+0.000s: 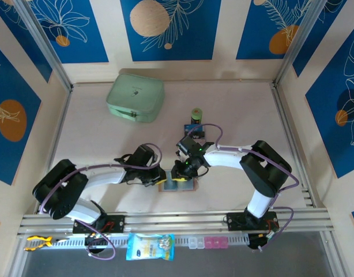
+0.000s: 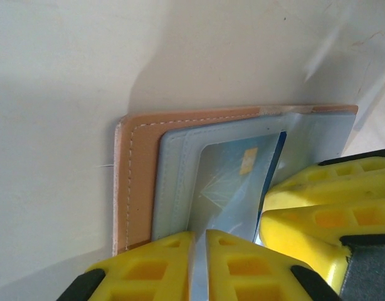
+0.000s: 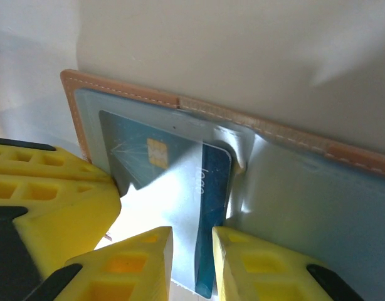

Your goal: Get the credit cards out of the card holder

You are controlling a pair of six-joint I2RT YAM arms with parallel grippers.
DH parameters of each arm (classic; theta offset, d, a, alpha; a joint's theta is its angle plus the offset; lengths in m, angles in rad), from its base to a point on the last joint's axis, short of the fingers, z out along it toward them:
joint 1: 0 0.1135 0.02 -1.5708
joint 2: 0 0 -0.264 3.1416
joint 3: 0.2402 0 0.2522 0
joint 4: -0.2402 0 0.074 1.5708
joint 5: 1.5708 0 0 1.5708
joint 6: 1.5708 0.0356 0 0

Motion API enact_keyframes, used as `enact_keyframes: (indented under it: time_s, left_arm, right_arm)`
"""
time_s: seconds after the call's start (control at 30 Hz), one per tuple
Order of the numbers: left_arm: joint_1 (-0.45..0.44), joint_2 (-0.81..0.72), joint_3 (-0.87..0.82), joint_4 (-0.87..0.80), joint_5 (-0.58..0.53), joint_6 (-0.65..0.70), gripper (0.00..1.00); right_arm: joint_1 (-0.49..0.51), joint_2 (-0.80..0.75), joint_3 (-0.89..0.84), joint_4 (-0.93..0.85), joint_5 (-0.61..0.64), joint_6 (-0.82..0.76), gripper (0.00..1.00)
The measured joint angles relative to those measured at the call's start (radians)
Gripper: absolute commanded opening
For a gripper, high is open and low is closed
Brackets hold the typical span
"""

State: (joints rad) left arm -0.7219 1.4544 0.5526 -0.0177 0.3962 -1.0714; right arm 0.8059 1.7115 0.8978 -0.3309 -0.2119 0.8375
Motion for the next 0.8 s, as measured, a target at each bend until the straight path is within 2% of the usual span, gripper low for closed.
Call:
enact_keyframes:
  time_s: [0.43, 0.8]
  left_arm:
    - [0.006, -0.006, 0.000, -0.016, -0.003, 0.004, 0.14]
    - [0.009, -0.001, 0.000, -0.019, -0.003, 0.007, 0.10]
  right_arm:
    - [0.000, 0.000, 0.010, -0.038, 0.026, -0.018, 0.24]
    - [-0.014, -0.027, -0.050, 0.055, -0.032, 0.035, 0.20]
